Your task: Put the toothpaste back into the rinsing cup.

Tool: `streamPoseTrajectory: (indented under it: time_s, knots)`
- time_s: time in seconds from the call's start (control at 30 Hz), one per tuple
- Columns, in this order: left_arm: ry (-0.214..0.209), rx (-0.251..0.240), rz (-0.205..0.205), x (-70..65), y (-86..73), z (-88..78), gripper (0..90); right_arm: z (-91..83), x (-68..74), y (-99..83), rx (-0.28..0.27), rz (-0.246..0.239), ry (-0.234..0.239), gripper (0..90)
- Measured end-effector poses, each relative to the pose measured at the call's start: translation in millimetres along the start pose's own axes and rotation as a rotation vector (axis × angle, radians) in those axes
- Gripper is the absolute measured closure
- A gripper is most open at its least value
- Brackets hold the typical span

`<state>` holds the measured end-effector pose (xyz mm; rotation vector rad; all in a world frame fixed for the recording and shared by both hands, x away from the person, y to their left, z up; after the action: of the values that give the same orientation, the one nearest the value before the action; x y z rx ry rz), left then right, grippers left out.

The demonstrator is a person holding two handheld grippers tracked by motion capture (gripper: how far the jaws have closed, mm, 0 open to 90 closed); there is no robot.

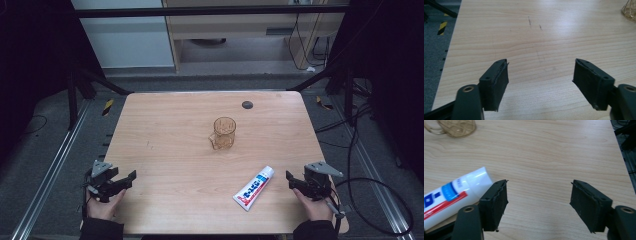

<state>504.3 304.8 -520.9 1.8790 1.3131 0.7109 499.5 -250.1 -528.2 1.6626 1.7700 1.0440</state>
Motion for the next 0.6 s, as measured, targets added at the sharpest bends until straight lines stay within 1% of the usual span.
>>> streamPoseTrajectory:
  time_s: [0.07,0.1,0.17,0.2,0.23,0.27,0.3,0.33,0.47,0.6]
  knots:
    - [-0.016,-0.016,-0.030,-0.7,0.4,-2.0,31.4,-3.6,4.8,1.0,0.002,-0.010,0.023,34.5]
    - [-0.018,-0.022,-0.035,-1.4,1.2,-2.4,32.4,-5.4,7.6,1.3,0.006,-0.013,0.031,35.8]
    - [-0.015,-0.023,-0.030,-2.4,1.7,-2.7,32.7,-8.7,13.0,2.1,0.006,-0.030,0.054,39.7]
    - [-0.009,-0.016,-0.007,-5.1,1.7,-2.5,33.0,-11.4,17.0,2.4,0.009,-0.032,0.072,41.8]
    - [-0.002,-0.010,0.004,-6.1,1.4,-2.3,33.2,-13.0,19.6,2.4,0.011,-0.032,0.085,43.1]
    - [-0.002,-0.008,0.007,-7.6,1.2,-1.9,33.6,-15.6,23.5,2.5,0.013,-0.031,0.104,45.0]
    - [-0.003,-0.004,0.011,-8.7,1.0,-1.7,34.4,-17.2,26.0,2.7,0.012,-0.043,0.114,46.6]
    - [-0.005,-0.004,0.013,-10.0,1.0,-1.3,35.1,-19.7,30.1,2.1,0.018,-0.040,0.132,48.0]
    - [-0.004,0.005,0.030,-13.3,0.0,-0.6,36.2,-25.4,44.2,-0.3,0.037,-0.067,0.188,54.8]
    - [0.000,0.016,0.041,-14.7,-0.9,-0.3,37.1,-28.0,57.8,-3.2,0.062,-0.101,0.229,63.8]
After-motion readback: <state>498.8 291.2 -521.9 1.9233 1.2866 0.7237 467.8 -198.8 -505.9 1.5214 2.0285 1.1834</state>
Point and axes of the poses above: each handheld gripper's, and its own axes: z roughly forward along the jaws, y roughly out of its top, x roughly to its left, the point moved 10 cm from there along z, roughly forward along the jaws, and after that the axes turned 9 degrees about z, right-handed, at the moved point
